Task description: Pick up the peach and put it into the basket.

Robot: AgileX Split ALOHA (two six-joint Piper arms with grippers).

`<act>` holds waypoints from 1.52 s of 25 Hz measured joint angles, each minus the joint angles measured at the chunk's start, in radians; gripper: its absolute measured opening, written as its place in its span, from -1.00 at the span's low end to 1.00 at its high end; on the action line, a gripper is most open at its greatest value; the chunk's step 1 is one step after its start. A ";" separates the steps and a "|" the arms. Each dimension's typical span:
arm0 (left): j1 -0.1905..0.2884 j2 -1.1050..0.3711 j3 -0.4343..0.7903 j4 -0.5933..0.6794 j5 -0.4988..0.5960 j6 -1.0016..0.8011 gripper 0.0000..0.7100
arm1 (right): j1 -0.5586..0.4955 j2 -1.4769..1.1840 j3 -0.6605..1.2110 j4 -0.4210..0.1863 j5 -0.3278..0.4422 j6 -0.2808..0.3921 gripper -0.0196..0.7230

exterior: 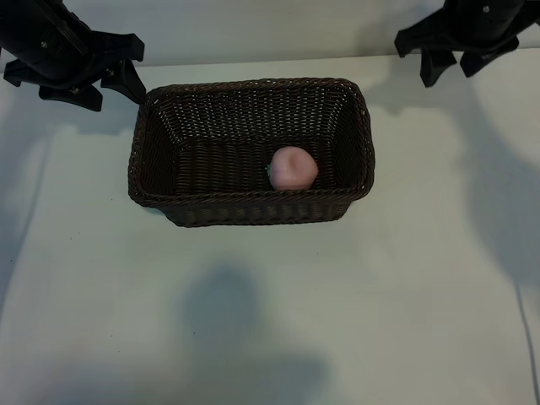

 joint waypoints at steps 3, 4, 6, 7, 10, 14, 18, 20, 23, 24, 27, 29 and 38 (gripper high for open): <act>0.000 0.000 0.000 0.000 0.000 0.000 0.67 | 0.000 0.000 0.000 -0.007 0.000 0.001 0.44; 0.000 0.000 0.000 0.000 0.000 0.000 0.67 | 0.000 0.000 0.000 -0.007 -0.001 0.002 0.44; 0.000 0.000 0.000 0.000 0.000 0.000 0.67 | 0.000 0.000 0.000 -0.009 -0.001 0.006 0.44; 0.000 0.000 0.000 0.000 0.000 0.000 0.67 | 0.000 0.000 0.000 -0.009 -0.001 0.007 0.44; 0.000 0.000 0.000 0.000 0.000 0.000 0.67 | 0.000 0.000 0.000 -0.011 -0.001 0.008 0.44; 0.000 0.000 0.000 0.000 0.000 0.000 0.67 | 0.000 0.000 0.000 -0.012 -0.001 0.008 0.44; 0.000 0.000 0.000 0.000 0.000 0.000 0.67 | 0.000 0.000 0.000 -0.012 -0.001 0.008 0.44; 0.000 0.000 0.000 0.000 0.000 0.000 0.67 | 0.000 0.000 0.000 -0.012 -0.001 0.008 0.44; 0.000 0.000 0.000 0.000 0.000 0.000 0.67 | 0.000 0.000 0.000 -0.013 -0.001 0.008 0.44; 0.000 0.000 0.000 0.000 0.000 0.000 0.67 | 0.000 0.000 0.000 -0.013 -0.001 0.008 0.44; 0.000 0.000 0.000 0.000 0.000 0.000 0.67 | 0.000 0.000 0.000 -0.013 -0.001 0.008 0.44; 0.000 0.000 0.000 0.000 0.000 0.000 0.67 | 0.000 0.000 0.000 -0.013 -0.001 0.008 0.44; 0.000 0.000 0.000 0.000 0.000 0.000 0.67 | 0.000 0.000 0.000 -0.013 -0.119 0.008 0.44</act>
